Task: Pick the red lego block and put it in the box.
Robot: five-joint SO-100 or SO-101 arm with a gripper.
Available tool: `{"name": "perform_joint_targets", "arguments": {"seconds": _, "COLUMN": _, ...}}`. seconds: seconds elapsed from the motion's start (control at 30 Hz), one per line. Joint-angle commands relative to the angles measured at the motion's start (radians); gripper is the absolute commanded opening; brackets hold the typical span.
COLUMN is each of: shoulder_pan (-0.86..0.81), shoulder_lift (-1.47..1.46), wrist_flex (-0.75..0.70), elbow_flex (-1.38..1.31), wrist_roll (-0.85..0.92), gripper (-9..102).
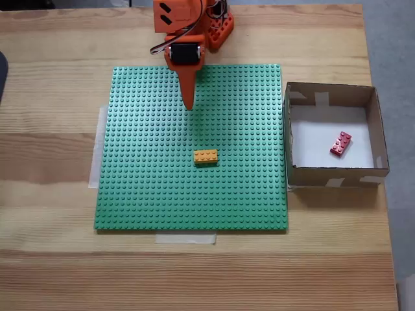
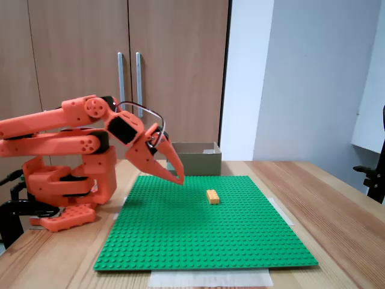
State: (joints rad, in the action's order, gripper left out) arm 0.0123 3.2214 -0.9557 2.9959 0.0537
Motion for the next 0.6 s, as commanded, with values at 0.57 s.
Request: {"name": "perform_joint_targets", "arguments": {"seconds": 0.57, "shoulder_pan": -0.006, "shoulder_lift": 0.04, "wrist_flex": -0.02, "elbow_flex": 0.084, "wrist_roll": 0.018, "gripper": -1}}
